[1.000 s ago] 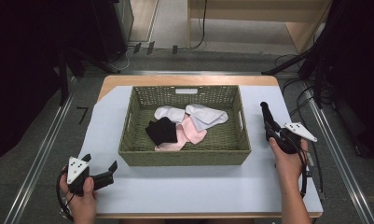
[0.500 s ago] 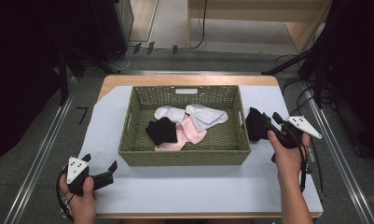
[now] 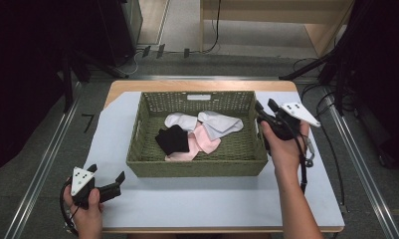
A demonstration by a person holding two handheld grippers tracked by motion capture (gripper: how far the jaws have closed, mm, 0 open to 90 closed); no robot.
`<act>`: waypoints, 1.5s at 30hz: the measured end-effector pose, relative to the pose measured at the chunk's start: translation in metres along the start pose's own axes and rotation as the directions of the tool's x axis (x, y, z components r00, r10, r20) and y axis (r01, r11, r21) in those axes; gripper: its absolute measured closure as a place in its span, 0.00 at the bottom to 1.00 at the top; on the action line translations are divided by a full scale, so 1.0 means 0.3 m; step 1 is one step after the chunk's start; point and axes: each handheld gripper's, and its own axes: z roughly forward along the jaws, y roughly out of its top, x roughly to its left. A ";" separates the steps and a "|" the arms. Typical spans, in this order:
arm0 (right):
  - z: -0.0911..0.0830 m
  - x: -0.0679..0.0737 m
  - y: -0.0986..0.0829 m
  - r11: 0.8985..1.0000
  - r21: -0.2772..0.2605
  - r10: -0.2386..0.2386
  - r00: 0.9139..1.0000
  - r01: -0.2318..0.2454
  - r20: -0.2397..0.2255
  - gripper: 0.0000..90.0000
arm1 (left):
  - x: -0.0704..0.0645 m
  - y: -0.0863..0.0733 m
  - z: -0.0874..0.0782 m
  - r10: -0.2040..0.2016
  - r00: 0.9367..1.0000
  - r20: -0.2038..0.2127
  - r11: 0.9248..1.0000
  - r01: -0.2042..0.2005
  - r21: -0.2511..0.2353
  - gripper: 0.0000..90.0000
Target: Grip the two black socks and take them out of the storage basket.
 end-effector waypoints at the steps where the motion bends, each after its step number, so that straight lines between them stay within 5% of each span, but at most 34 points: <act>1: 0.000 0.000 0.000 1.000 0.000 0.000 1.000 0.000 0.000 0.61 | 0.000 0.000 0.000 0.000 1.000 0.000 1.000 0.000 0.000 0.01; 2: 0.028 0.048 0.007 1.000 0.006 -0.020 1.000 0.020 -0.010 0.61 | 0.001 0.000 0.000 0.000 1.000 0.001 1.000 0.000 0.000 0.01; 4: 0.043 0.072 0.009 0.999 0.011 -0.031 0.999 0.031 -0.012 0.61 | 0.001 0.000 0.000 -0.001 1.000 0.001 1.000 0.001 0.001 0.01; 9: 0.152 0.217 -0.022 0.994 0.089 -0.057 0.993 0.066 -0.102 0.59 | 0.001 0.000 0.000 -0.004 1.000 0.002 1.000 0.004 0.001 0.01; 10: 0.152 0.217 -0.022 0.994 0.089 -0.057 0.993 0.066 -0.102 0.59 | 0.001 0.000 0.000 -0.004 1.000 0.002 1.000 0.004 0.001 0.01; 13: 0.223 0.304 -0.064 0.983 0.152 -0.075 0.984 0.100 -0.159 0.58 | 0.001 0.000 0.000 -0.004 1.000 0.002 1.000 0.004 0.001 0.01; 17: 0.276 0.360 -0.095 0.971 0.223 -0.034 0.977 0.082 -0.212 0.58 | 0.001 0.000 0.001 -0.007 1.000 0.002 1.000 0.007 0.001 0.01; 22: 0.317 0.413 -0.114 0.949 0.279 -0.076 0.967 0.145 -0.244 0.58 | 0.002 0.001 0.001 -0.005 1.000 0.001 1.000 0.005 0.008 0.01; 31: 0.360 0.494 -0.141 0.927 0.331 -0.062 0.944 0.174 -0.324 0.58 | 0.003 0.001 0.002 -0.015 1.000 -0.004 1.000 0.015 0.005 0.01; 32: 0.373 0.519 -0.147 0.921 0.340 -0.063 0.935 0.190 -0.350 0.57 | 0.004 0.001 0.003 -0.016 1.000 -0.001 1.000 0.016 0.004 0.01; 35: 0.382 0.537 -0.159 0.917 0.348 -0.063 0.931 0.196 -0.360 0.58 | 0.004 0.001 0.003 -0.018 1.000 0.000 1.000 0.018 0.004 0.01; 36: 0.394 0.547 -0.178 0.906 0.371 -0.056 0.928 0.202 -0.368 0.58 | 0.005 0.001 0.002 -0.017 1.000 0.001 1.000 0.017 0.003 0.01; 37: 0.394 0.547 -0.178 0.906 0.371 -0.056 0.928 0.202 -0.368 0.58 | 0.005 0.001 0.002 -0.017 1.000 0.001 1.000 0.017 0.003 0.01; 40: 0.414 0.559 -0.232 0.841 0.465 -0.064 0.905 0.276 -0.421 0.57 | 0.005 0.001 0.002 -0.020 1.000 0.002 1.000 0.020 0.003 0.01; 41: 0.414 0.559 -0.232 0.841 0.465 -0.064 0.905 0.276 -0.421 0.57 | 0.005 0.001 0.002 -0.019 1.000 0.002 1.000 0.019 0.004 0.01; 43: 0.423 0.566 -0.257 0.793 0.512 -0.086 0.893 0.331 -0.443 0.56 | 0.005 0.001 0.002 -0.018 1.000 0.001 1.000 0.018 0.006 0.01; 45: 0.427 0.566 -0.262 0.784 0.523 -0.084 0.893 0.333 -0.442 0.55 | 0.005 0.001 0.002 -0.018 1.000 0.001 1.000 0.018 0.005 0.01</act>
